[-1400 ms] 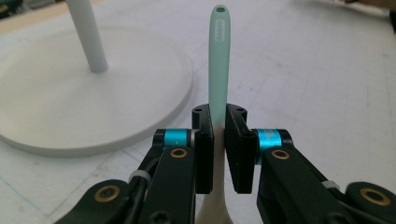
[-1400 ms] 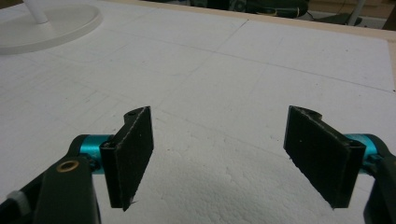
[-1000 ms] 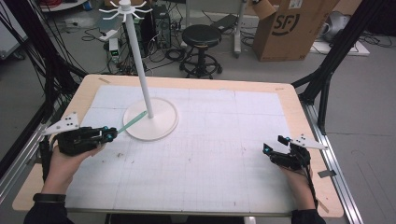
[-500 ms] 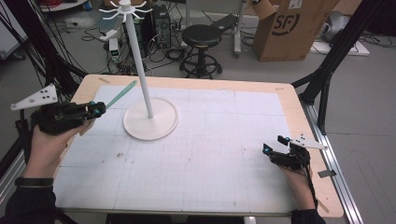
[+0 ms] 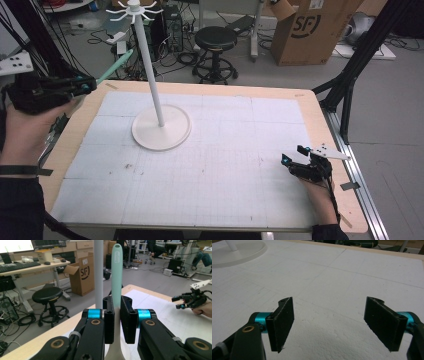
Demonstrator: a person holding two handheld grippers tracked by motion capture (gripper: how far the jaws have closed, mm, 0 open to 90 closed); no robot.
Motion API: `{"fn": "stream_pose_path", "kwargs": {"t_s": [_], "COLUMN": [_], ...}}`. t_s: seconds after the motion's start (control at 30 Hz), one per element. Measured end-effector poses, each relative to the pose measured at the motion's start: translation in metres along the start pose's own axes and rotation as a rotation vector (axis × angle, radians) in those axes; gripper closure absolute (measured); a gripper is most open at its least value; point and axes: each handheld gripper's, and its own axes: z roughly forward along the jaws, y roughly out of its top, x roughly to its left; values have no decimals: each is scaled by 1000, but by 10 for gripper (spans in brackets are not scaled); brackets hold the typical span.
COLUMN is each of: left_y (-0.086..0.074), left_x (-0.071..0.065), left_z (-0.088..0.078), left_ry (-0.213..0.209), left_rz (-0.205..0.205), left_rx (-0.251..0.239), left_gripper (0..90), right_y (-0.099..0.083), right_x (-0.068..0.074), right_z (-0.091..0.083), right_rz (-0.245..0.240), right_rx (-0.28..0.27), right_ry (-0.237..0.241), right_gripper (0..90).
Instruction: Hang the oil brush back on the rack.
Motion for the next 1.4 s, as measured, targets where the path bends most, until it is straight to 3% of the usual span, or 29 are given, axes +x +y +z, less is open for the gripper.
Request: {"fn": "stream_pose_path", "kwargs": {"t_s": [0.77, 1.4], "left_y": [39, 42], "left_x": [4, 12], "left_z": [-23, -22], "left_ry": [34, 44], "left_rz": [29, 19], "left_rx": [-31, -42], "left_gripper": [824, 824], "right_y": [0, -1], "right_x": [0, 0], "right_z": [1, 1], "right_rz": [5, 3], "right_rx": [8, 12], "right_ry": [1, 2], "right_gripper": [235, 235]}}
